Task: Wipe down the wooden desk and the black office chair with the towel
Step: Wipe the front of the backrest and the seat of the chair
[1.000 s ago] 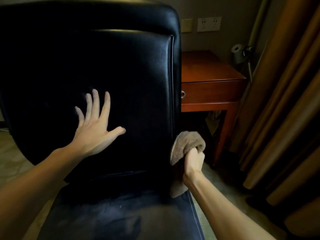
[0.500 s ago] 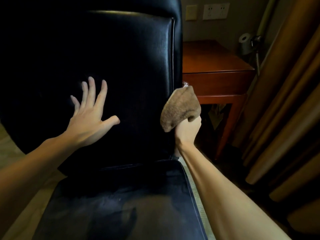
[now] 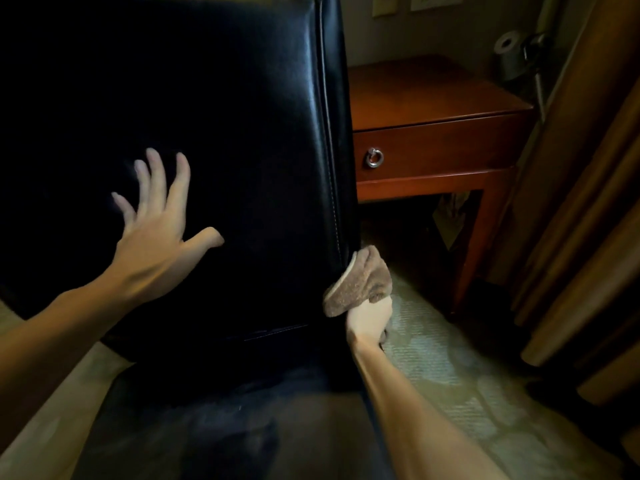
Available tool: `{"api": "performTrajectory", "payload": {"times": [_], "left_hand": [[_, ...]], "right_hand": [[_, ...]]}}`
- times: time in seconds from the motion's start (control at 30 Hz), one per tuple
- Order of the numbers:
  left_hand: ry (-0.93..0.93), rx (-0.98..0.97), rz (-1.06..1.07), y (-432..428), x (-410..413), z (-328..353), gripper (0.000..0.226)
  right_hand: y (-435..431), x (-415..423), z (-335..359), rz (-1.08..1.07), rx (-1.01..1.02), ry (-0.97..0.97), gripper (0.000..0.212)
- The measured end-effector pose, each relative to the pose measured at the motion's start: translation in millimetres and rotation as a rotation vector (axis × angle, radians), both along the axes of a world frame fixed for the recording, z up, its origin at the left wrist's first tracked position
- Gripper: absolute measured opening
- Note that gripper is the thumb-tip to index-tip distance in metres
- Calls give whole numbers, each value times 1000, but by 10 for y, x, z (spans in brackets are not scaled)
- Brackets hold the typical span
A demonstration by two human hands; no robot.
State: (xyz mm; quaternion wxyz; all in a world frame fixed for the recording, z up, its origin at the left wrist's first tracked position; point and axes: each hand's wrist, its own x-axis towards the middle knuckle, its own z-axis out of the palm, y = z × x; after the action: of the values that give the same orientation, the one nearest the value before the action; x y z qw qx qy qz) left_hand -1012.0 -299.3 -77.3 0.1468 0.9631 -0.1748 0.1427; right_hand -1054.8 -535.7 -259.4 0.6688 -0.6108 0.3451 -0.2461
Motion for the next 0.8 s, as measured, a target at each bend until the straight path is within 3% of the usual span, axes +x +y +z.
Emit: {"api": "performTrajectory", "payload": {"times": [0.13, 0.2, 0.3, 0.4, 0.47, 0.6, 0.8], "left_hand": [[-8, 1, 2, -20, -30, 20, 115], [-9, -4, 10, -33, -35, 28, 116], [-21, -16, 6, -39, -47, 26, 116], [-30, -19, -8, -28, -63, 9, 114], [-57, -16, -31, -18, -45, -30, 114], [-105, -5, -25, -63, 4, -74, 114], [-101, -27, -11, -72, -13, -90, 114]], "right_hand": [[-52, -17, -169, 73, -230, 155, 12], [-168, -13, -185, 169, -357, 295, 30], [-387, 45, -204, 310, -506, 516, 41], [-652, 11, -395, 513, -494, 716, 47], [-766, -25, -556, 581, -355, 727, 53], [-834, -51, -574, 514, -236, 677, 54], [-658, -16, -120, 563, -417, 576, 25]]}}
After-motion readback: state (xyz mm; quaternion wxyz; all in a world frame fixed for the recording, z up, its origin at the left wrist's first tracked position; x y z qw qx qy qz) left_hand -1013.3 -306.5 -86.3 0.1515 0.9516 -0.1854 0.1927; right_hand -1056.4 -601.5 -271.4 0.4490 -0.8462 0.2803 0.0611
